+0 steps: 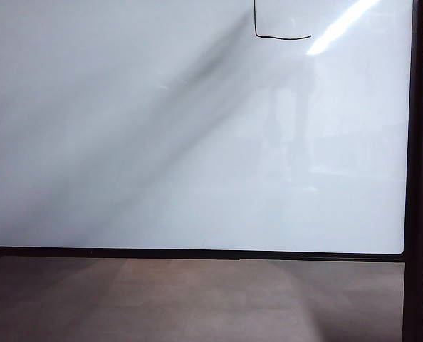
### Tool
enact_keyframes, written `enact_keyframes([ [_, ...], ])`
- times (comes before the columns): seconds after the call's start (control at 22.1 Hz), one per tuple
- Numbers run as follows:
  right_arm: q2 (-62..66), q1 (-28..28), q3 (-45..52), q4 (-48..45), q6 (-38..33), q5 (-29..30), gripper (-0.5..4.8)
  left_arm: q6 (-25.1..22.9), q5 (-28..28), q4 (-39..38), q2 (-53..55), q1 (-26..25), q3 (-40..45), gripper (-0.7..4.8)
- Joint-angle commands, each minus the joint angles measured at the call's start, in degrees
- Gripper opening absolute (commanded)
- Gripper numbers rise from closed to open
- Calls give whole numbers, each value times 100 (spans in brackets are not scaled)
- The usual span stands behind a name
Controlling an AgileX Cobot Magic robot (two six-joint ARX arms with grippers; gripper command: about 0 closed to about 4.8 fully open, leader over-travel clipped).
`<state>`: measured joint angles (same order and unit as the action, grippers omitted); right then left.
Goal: Reach to the right to find the marker pen, pick it up, and write the number 8 on the whiteboard.
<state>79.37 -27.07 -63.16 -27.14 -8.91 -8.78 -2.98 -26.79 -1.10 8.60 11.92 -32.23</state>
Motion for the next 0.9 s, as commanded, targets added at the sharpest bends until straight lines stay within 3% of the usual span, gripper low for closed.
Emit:
enact_keyframes([
  [0.05, 131, 26, -415, -92, 83, -7, -5, 2, -4, 72, -37, -2, -20, -5],
  [0.45, 511, 24, -1137, 216, 184, 162, -5, 0, 0, 74, -63, -2, -20, -5],
  [0.9, 549, 26, -1180, 201, 190, 90, -5, 0, 0, 74, -68, -2, -22, -5],
])
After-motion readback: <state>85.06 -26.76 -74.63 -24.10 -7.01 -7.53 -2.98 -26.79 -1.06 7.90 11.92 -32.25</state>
